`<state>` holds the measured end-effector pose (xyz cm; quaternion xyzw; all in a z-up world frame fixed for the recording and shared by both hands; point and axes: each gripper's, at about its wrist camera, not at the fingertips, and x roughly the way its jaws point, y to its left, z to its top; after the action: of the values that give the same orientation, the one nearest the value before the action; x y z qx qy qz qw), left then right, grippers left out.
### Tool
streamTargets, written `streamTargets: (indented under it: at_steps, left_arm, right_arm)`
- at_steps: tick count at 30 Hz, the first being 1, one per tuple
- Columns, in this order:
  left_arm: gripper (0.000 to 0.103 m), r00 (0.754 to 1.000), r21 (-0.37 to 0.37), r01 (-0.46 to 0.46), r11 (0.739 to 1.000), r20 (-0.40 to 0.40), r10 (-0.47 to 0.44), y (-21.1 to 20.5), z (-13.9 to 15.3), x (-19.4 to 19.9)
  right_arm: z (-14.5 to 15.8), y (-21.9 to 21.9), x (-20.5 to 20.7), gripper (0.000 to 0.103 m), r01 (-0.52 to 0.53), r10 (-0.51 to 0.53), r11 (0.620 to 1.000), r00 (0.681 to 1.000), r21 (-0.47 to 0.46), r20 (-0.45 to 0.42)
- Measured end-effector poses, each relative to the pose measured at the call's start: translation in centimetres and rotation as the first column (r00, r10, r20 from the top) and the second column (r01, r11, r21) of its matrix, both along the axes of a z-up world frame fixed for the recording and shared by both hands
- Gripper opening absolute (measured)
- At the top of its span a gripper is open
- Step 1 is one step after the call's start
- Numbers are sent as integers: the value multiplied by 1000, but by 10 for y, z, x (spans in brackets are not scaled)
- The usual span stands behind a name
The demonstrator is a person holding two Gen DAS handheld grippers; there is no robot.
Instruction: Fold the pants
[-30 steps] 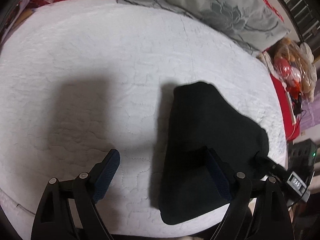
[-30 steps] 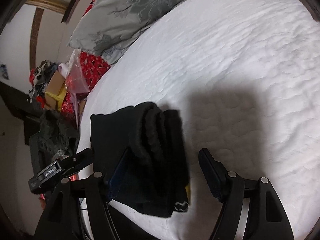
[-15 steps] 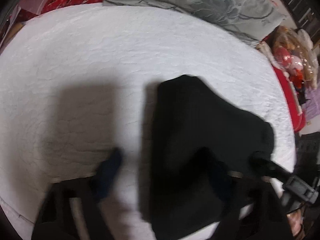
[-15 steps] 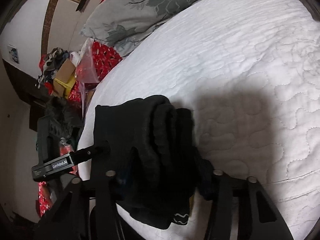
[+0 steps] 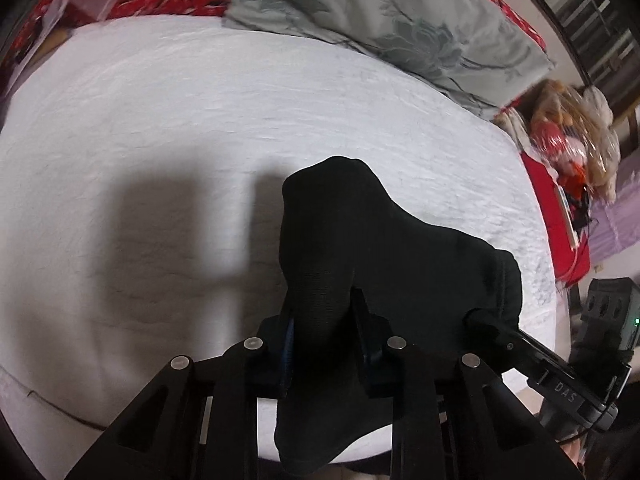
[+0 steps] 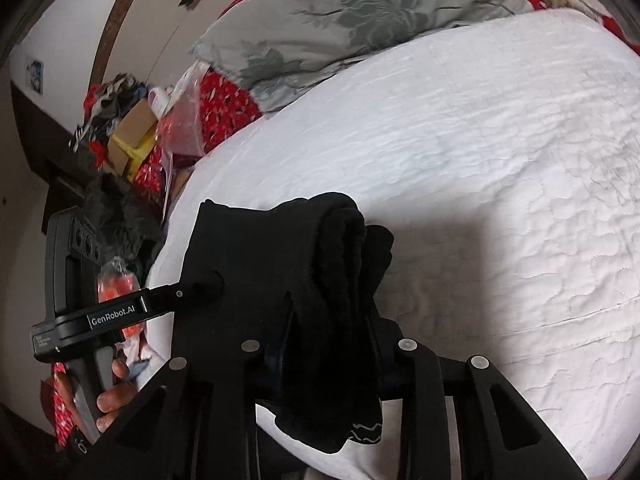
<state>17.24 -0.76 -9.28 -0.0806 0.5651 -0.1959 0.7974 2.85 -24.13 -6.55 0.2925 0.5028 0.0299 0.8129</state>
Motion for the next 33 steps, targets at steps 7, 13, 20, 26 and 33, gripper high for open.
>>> streamTargets:
  at_steps: [7,13,20,26,33]
  left_arm:
    - [24,989,10,-130,992,70,129,46,35,42]
    - [26,971,92,-217,972,118,206,72,46,90]
    - [50,963,262,-267,927,51,263,65,-13,129]
    - [78,948,225,-317,921,82,307,74,-14,117]
    - [83,928,245,-364,898,172,330,84,16,62]
  right_arm:
    - [7,42,64,30,-58,58,998,998,16,10]
    - [-1,78,142,30,-82,81,995,997,54,17]
    - [-47,105,179,39,-98,91,992,992,-78,-92]
    - [-45,76,164,53,-33,32,999,997,-9,-69]
    - [0,77,135,59,-22,18,992,999,-125,-37]
